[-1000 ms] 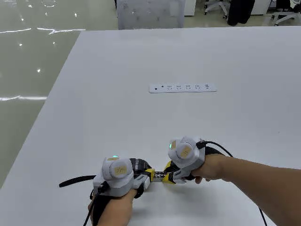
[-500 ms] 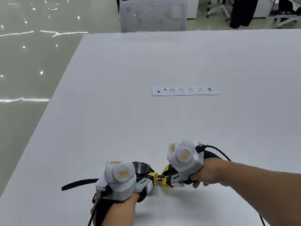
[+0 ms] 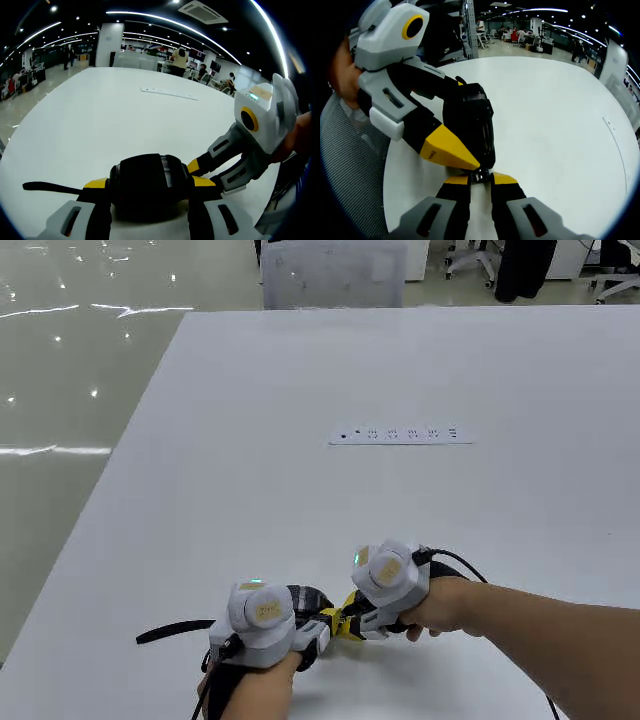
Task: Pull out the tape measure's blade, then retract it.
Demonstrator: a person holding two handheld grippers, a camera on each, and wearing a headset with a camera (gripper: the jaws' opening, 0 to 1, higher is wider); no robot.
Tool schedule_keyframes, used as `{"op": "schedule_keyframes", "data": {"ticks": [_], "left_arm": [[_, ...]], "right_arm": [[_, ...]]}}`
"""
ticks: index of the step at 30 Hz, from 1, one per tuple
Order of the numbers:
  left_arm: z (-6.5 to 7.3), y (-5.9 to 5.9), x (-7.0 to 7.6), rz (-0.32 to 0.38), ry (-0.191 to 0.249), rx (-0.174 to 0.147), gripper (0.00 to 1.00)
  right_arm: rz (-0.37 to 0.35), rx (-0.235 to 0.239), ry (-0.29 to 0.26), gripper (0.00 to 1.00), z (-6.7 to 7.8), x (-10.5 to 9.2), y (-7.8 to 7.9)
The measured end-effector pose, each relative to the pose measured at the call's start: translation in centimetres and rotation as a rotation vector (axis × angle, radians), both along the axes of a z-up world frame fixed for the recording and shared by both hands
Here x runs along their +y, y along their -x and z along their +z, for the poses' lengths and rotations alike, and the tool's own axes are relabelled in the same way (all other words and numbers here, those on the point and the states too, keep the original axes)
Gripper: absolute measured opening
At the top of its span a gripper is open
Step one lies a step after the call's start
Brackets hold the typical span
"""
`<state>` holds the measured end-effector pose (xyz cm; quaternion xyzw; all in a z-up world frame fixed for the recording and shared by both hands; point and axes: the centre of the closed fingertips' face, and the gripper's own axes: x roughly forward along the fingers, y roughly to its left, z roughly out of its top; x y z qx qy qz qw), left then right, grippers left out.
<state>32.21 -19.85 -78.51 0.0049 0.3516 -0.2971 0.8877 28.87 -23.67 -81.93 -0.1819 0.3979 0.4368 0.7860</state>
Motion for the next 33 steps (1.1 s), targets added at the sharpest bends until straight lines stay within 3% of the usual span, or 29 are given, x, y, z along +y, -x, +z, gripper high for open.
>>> {"op": "schedule_keyframes", "data": {"ticks": [17,21,33], "left_arm": [[-0.08,-0.05,-0.01,-0.006,-0.004,-0.002,0.58],[-0.06,-0.04,-0.02,-0.005,-0.003,-0.002,0.58],[-0.1,0.05,0.01,-0.006,-0.001,-0.001,0.58]], "right_arm": [[0.03,-0.008,0.008,0.14,-0.07,0.08,0.11],[0.087,-0.04,0.024,0.15,-0.1,0.07,0.17],[0.087,-0.022,0.037,0.14,-0.16,0.44,0.12]]}}
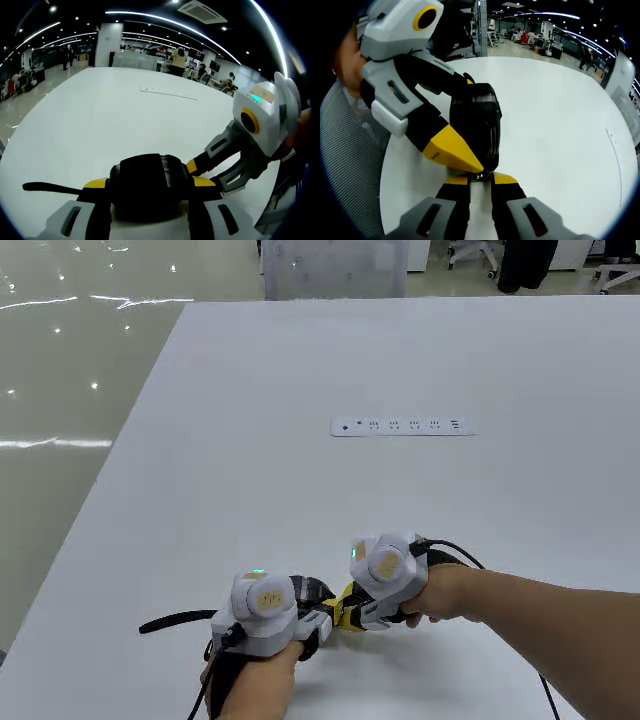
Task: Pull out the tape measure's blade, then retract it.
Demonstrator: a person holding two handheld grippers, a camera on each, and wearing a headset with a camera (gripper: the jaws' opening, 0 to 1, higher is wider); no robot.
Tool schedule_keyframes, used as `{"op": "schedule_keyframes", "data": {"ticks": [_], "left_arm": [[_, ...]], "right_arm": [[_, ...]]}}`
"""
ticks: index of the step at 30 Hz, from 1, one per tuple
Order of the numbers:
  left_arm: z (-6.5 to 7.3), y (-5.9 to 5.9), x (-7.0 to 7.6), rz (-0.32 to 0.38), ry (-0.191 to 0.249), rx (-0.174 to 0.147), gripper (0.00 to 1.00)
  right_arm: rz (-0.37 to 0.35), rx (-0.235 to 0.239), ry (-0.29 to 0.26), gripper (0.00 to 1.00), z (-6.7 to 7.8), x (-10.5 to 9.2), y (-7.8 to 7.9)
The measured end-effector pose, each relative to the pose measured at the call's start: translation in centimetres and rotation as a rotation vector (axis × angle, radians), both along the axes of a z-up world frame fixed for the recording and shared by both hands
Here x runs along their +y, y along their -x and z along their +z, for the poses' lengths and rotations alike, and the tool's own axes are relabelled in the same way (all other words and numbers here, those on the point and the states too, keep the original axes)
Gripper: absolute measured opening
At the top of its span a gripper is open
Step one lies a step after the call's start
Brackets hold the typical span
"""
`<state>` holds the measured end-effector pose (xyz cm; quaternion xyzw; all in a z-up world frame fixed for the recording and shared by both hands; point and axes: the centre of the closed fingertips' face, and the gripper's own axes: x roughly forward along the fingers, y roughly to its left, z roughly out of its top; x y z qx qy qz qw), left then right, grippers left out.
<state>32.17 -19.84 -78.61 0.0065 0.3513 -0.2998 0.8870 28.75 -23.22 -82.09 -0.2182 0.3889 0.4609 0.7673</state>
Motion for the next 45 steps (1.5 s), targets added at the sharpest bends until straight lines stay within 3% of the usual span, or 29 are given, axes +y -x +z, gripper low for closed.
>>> {"op": "schedule_keyframes", "data": {"ticks": [13,18,21,22,24,28,30,31,32,33,35,39,40,41,42,45], "left_arm": [[0.0,0.0,-0.1,-0.008,0.01,-0.009,0.6],[0.1,0.3,-0.1,-0.078,0.014,-0.013,0.6],[0.1,0.4,0.1,-0.118,0.017,0.004,0.59],[0.4,0.1,0.4,-0.129,0.021,-0.007,0.59],[0.6,-0.2,1.0,-0.161,0.004,-0.016,0.65],[1.3,-0.4,1.3,-0.227,0.045,-0.004,0.78],[2.3,-0.7,1.2,-0.269,0.086,-0.044,0.83],[2.5,-0.5,1.1,-0.284,0.111,-0.036,0.86],[2.2,-0.1,1.5,-0.301,0.099,0.0,0.93],[2.0,-0.1,1.8,-0.311,0.079,-0.002,0.98],[2.0,0.0,2.5,-0.353,0.038,-0.035,1.0],[3.5,0.4,3.0,-0.396,0.089,-0.092,1.0],[3.9,0.1,3.4,-0.396,0.077,-0.139,1.0],[3.8,0.0,3.9,-0.396,0.044,-0.143,1.0],[3.6,0.4,4.4,-0.401,0.032,-0.119,1.0],[3.7,0.4,5.5,-0.405,0.022,-0.128,1.0]], "right_arm": [[-0.026,0.005,0.003,0.15,0.0,0.0,0.0],[-0.055,-0.005,0.008,0.15,0.1,0.0,0.0],[-0.128,-0.019,0.004,0.17,0.1,-0.4,-0.2],[-0.131,-0.033,0.008,0.19,0.1,-0.5,-0.2],[-0.197,-0.049,0.001,0.22,0.1,-0.9,-0.5],[-0.207,-0.053,0.004,0.29,0.2,-1.3,0.3],[-0.223,-0.045,0.006,0.33,0.3,-1.7,0.9],[-0.269,-0.039,0.0,0.41,0.4,-2.0,1.0],[-0.312,-0.032,-0.024,0.5,0.6,-2.1,1.2],[-0.322,-0.035,-0.048,0.57,0.8,-2.1,1.3],[-0.319,-0.065,-0.064,0.62,1.6,-2.5,2.1],[-0.381,-0.071,-0.085,0.66,2.1,-4.1,3.4],[-0.389,-0.076,-0.094,0.67,2.4,-4.4,3.7],[-0.395,-0.086,-0.1,0.67,2.8,-4.7,3.9],[-0.41,-0.105,-0.105,0.67,3.3,-5.3,4.2],[-0.449,-0.131,-0.132,0.69,4.4,-6.6,4.9]]}}
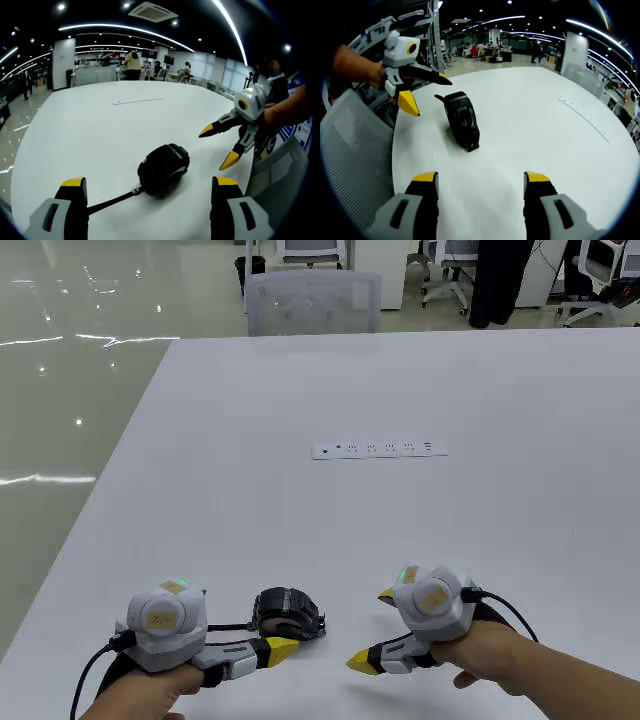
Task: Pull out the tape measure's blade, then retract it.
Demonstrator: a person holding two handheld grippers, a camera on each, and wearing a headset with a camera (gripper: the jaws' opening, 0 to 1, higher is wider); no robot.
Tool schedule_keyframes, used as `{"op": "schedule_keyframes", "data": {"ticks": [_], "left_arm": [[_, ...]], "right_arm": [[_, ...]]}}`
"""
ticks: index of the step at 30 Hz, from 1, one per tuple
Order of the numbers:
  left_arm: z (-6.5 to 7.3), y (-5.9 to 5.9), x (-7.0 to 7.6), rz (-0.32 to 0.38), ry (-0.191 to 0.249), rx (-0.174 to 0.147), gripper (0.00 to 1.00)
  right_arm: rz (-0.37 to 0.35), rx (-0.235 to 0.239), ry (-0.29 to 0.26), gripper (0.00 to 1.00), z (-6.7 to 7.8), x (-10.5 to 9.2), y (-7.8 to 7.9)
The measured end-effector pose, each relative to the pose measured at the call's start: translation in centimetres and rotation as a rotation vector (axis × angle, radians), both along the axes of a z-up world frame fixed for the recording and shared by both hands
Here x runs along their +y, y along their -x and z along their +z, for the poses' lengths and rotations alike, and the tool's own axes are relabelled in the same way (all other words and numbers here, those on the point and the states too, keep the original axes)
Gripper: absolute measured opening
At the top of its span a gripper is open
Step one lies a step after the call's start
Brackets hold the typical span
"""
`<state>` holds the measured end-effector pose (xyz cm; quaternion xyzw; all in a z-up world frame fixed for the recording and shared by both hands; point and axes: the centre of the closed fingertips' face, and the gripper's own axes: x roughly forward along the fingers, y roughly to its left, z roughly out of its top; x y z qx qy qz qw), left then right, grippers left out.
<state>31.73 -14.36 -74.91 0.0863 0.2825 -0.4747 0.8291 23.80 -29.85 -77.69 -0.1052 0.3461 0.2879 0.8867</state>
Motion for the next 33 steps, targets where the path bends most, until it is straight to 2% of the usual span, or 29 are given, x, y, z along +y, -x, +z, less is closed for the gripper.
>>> {"op": "schedule_keyframes", "data": {"ticks": [3,5,9,10,13,15,18,21,22,24,26,28,29,32,33], "left_arm": [[0.0,0.4,1.0,-0.019,-0.003,0.019,1.0],[0.3,0.4,1.7,-0.015,0.008,0.008,1.0],[1.3,0.9,2.5,-0.02,0.04,-0.009,1.0],[1.4,1.0,2.7,-0.036,0.039,-0.028,1.0],[1.6,1.5,3.2,-0.05,0.058,-0.016,1.0],[1.5,1.6,3.8,-0.054,0.048,-0.033,1.0],[1.9,1.7,4.6,-0.048,0.064,-0.034,1.0],[2.0,1.6,5.4,-0.044,0.053,-0.044,1.0],[2.2,1.6,5.7,-0.034,0.058,-0.037,1.0],[2.4,1.5,6.1,-0.023,0.062,-0.049,1.0],[2.5,1.4,6.4,-0.013,0.065,-0.045,1.0],[2.3,1.7,6.7,-0.009,0.056,-0.046,1.0],[2.0,2.0,6.8,-0.025,0.038,-0.061,1.0],[1.5,2.1,7.3,-0.011,0.029,-0.038,1.0],[1.6,1.9,7.5,-0.004,0.035,-0.041,1.0]], "right_arm": [[-0.044,-0.031,-0.007,0.73,1.1,-1.8,0.6],[-0.079,-0.043,-0.025,0.75,1.8,-3.1,1.3],[-0.118,-0.069,-0.001,0.8,2.4,-5.6,2.7],[-0.133,-0.072,0.0,0.83,2.6,-6.3,3.3],[-0.164,-0.081,-0.025,0.9,3.1,-7.4,4.7],[-0.17,-0.084,-0.026,0.91,3.1,-8.0,5.9],[-0.169,-0.092,-0.029,0.94,3.3,-8.8,7.4],[-0.193,-0.097,-0.033,0.98,3.9,-9.9,8.6],[-0.21,-0.104,-0.041,0.99,4.2,-10.5,8.9],[-0.246,-0.103,-0.048,1.0,4.3,-11.6,9.6],[-0.24,-0.095,-0.054,1.0,4.2,-11.9,10.3],[-0.263,-0.089,-0.042,1.0,4.2,-12.9,10.9],[-0.27,-0.096,-0.052,1.0,4.4,-13.2,11.2],[-0.266,-0.102,-0.034,1.0,4.6,-14.0,11.9],[-0.264,-0.103,-0.03,1.0,4.6,-14.2,12.1]]}}
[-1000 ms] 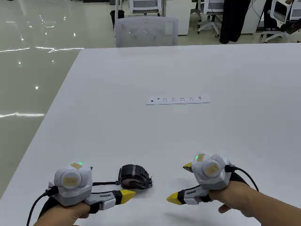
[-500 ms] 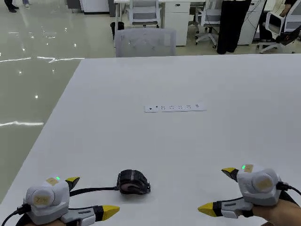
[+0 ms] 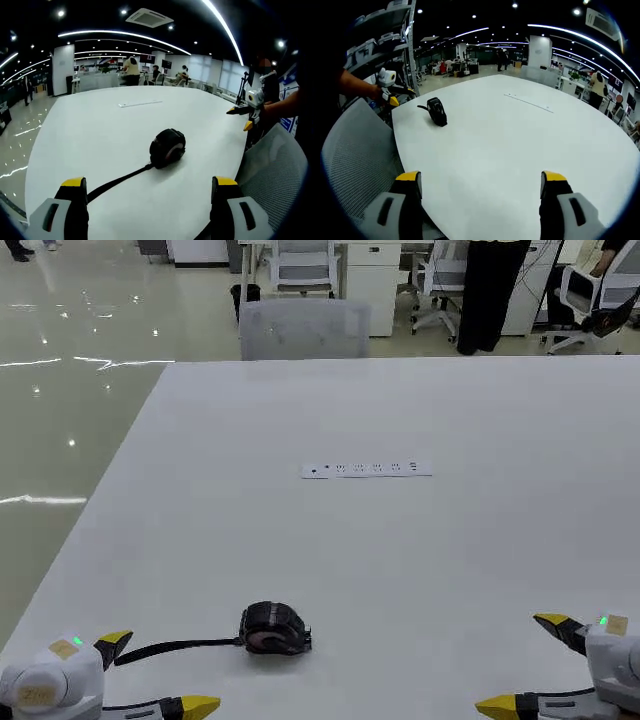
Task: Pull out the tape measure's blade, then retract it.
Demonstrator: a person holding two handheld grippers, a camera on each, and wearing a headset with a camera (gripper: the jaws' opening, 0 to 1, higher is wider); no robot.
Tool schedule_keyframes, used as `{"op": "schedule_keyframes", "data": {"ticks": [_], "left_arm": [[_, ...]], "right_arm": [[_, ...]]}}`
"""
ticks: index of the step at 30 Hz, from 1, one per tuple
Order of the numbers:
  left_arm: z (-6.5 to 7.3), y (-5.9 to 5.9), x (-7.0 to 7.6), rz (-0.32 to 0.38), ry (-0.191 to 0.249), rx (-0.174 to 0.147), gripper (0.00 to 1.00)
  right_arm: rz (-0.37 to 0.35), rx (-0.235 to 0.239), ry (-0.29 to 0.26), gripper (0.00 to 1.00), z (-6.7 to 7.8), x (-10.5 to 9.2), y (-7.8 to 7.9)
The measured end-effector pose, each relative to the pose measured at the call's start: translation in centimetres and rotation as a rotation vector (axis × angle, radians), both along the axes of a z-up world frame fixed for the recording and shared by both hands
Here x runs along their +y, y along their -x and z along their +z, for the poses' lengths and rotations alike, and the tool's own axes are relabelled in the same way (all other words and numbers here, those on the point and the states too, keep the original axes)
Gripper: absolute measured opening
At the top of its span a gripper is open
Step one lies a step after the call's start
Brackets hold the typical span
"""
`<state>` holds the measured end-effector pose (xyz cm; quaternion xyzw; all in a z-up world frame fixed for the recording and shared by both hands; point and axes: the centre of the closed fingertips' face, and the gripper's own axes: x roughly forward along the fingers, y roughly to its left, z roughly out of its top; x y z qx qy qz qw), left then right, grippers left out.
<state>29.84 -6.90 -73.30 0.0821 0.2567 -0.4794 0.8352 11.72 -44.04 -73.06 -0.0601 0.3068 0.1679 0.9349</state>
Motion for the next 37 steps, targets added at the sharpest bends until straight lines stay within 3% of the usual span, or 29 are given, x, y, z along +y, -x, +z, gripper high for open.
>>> {"op": "schedule_keyframes", "data": {"ticks": [4,8,12,14,17,30,32,34,37], "left_arm": [[1.1,0.2,-0.3,0.008,0.035,-0.01,1.0],[0.9,1.1,-0.7,-0.027,0.024,-0.01,1.0],[0.7,1.5,-1.0,-0.047,0.047,0.025,1.0],[0.2,2.0,-0.9,-0.065,0.034,0.057,1.0],[-0.1,2.3,-0.9,-0.075,0.031,0.068,1.0],[0.3,2.1,-0.9,-0.08,0.027,0.049,1.0],[0.2,1.7,-0.9,-0.08,0.014,0.031,1.0],[0.3,1.9,-1.1,-0.084,0.017,0.045,1.0],[0.6,2.0,-1.3,-0.092,0.017,0.041,1.0]], "right_arm": [[0.001,-0.001,0.016,1.0,0.5,-1.2,0.9],[-0.005,-0.008,0.026,1.0,1.0,-1.9,1.3],[0.007,0.006,0.039,1.0,0.5,-1.8,1.7],[0.015,0.011,0.055,1.0,0.3,-2.0,1.8],[0.014,0.007,0.049,1.0,0.4,-1.8,1.9],[0.007,0.015,0.056,1.0,0.1,-1.9,2.8],[0.005,0.016,0.053,1.0,0.1,-1.9,2.8],[0.009,0.024,0.058,1.0,0.0,-2.0,2.7],[0.015,0.018,0.063,1.0,0.4,-1.9,2.4]]}}
